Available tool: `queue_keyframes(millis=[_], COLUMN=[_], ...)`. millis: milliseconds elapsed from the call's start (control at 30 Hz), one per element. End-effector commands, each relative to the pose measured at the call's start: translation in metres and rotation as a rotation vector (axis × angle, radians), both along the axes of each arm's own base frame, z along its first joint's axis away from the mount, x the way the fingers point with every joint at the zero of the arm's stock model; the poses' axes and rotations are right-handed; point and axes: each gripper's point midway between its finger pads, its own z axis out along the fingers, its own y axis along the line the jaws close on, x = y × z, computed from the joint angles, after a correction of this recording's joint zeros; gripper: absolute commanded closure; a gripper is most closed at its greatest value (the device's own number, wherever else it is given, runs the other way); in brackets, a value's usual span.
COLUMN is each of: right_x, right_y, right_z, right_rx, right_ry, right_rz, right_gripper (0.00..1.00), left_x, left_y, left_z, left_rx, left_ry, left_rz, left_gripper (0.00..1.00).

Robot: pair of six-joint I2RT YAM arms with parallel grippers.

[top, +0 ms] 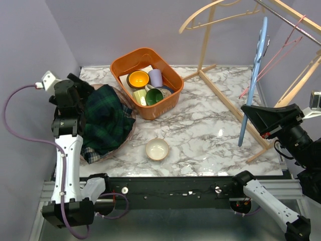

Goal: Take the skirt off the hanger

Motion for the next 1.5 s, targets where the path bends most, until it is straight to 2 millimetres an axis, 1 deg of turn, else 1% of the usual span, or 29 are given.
queue_keyframes(millis=[0,33,67,133,167,200,233,267,300,333,367,433,467,500,567,633,767,800,833,933,1033,1100,1200,1300,1333,1367,1400,1433,1467], right_x=[0.0,0.002,0.004,0.005,0.006,0.005,0.005,0.004,0.005,0.005,0.005,0.009,0.012,0.015,0.019,0.022,0.024,0.025,0.027,0.039,0.049,0.056,0.061,0.067,0.073,0.075,0.077,0.087,0.09], right_y=[-0.008,-0.007,-0.007,-0.007,-0.006,-0.005,-0.005,-0.006,-0.005,-0.005,-0.005,-0.004,-0.004,-0.003,-0.002,0.0,0.005,0.006,0.006,0.007,0.011,0.015,0.02,0.019,0.02,0.02,0.02,0.018,0.015], right_z=[0.012,0.01,0.007,0.007,0.006,0.006,0.006,0.007,0.007,0.007,0.008,0.004,0.001,-0.001,-0.003,-0.002,0.007,0.008,0.009,0.005,0.002,0.001,0.004,0.008,0.007,0.011,0.013,0.012,0.016], right_rx=[0.027,0.023,0.018,0.016,0.013,0.012,0.012,0.013,0.012,0.012,0.015,0.01,0.002,-0.003,-0.008,-0.003,0.015,0.018,0.018,0.015,0.013,0.011,0.013,0.025,0.02,0.023,0.016,0.004,0.008], right_ry=[-0.058,-0.051,-0.042,-0.039,-0.038,-0.039,-0.039,-0.044,-0.043,-0.045,-0.048,-0.041,-0.032,-0.023,-0.008,0.0,-0.015,-0.015,-0.013,0.009,0.032,0.042,0.044,0.046,0.055,0.048,0.042,0.044,0.042], right_rz=[-0.041,-0.044,-0.049,-0.05,-0.05,-0.043,-0.043,-0.042,-0.04,-0.042,-0.042,-0.047,-0.054,-0.056,-0.063,-0.056,-0.035,-0.032,-0.035,-0.059,-0.064,-0.059,-0.048,-0.064,-0.073,-0.08,-0.088,-0.123,-0.146], right_gripper=[0.99,0.99,0.99,0.99,0.99,0.99,0.99,0.99,0.99,0.99,0.99,0.99,0.99,0.99,0.99,0.99,0.99,0.99,0.99,0.99,0.99,0.99,0.99,0.99,0.99,0.99,0.99,0.99,0.99], left_x=[0.05,0.054,0.062,0.066,0.069,0.061,0.057,0.047,0.044,0.04,0.032,0.031,0.026,0.025,0.024,0.029,0.031,0.025,0.024,0.029,0.046,0.054,0.055,0.053,0.051,0.045,0.04,0.037,0.031], left_y=[-0.09,-0.1,-0.106,-0.103,-0.096,-0.072,-0.058,-0.04,-0.027,-0.022,-0.019,-0.015,-0.014,-0.012,-0.022,-0.028,-0.023,-0.021,-0.02,-0.018,-0.021,-0.022,-0.02,-0.03,-0.033,-0.027,-0.027,-0.032,-0.03], left_z=[0.0,-0.004,-0.023,-0.044,-0.06,-0.086,-0.098,-0.118,-0.127,-0.137,-0.166,-0.192,-0.222,-0.234,-0.262,-0.266,-0.272,-0.276,-0.277,-0.261,-0.203,-0.153,-0.104,-0.077,-0.073,-0.066,-0.068,-0.066,-0.057], left_rx=[-0.049,-0.07,-0.102,-0.134,-0.136,-0.128,-0.122,-0.128,-0.121,-0.138,-0.153,-0.206,-0.239,-0.265,-0.374,-0.414,-0.422,-0.418,-0.415,-0.384,-0.319,-0.278,-0.214,-0.113,-0.085,-0.039,-0.005,0.022,0.051], left_ry=[-0.153,-0.163,-0.132,-0.059,-0.003,0.107,0.148,0.191,0.196,0.2,0.246,0.28,0.351,0.368,0.408,0.396,0.416,0.457,0.474,0.48,0.376,0.272,0.199,0.167,0.168,0.161,0.172,0.17,0.145], left_rz=[-0.486,-0.53,-0.563,-0.534,-0.499,-0.359,-0.287,-0.214,-0.152,-0.121,-0.102,-0.054,-0.032,-0.013,-0.026,-0.05,-0.009,0.01,0.02,-0.003,-0.066,-0.103,-0.122,-0.211,-0.22,-0.179,-0.176,-0.18,-0.158], left_gripper=[0.11,0.12,0.12,0.13,0.16,0.18,0.23,0.3,0.31,0.31,0.31,0.31,0.32,0.34,0.37,0.37,0.33,0.32,0.31,0.25,0.19,0.15,0.1,0.09,0.09,0.09,0.09,0.09,0.09])
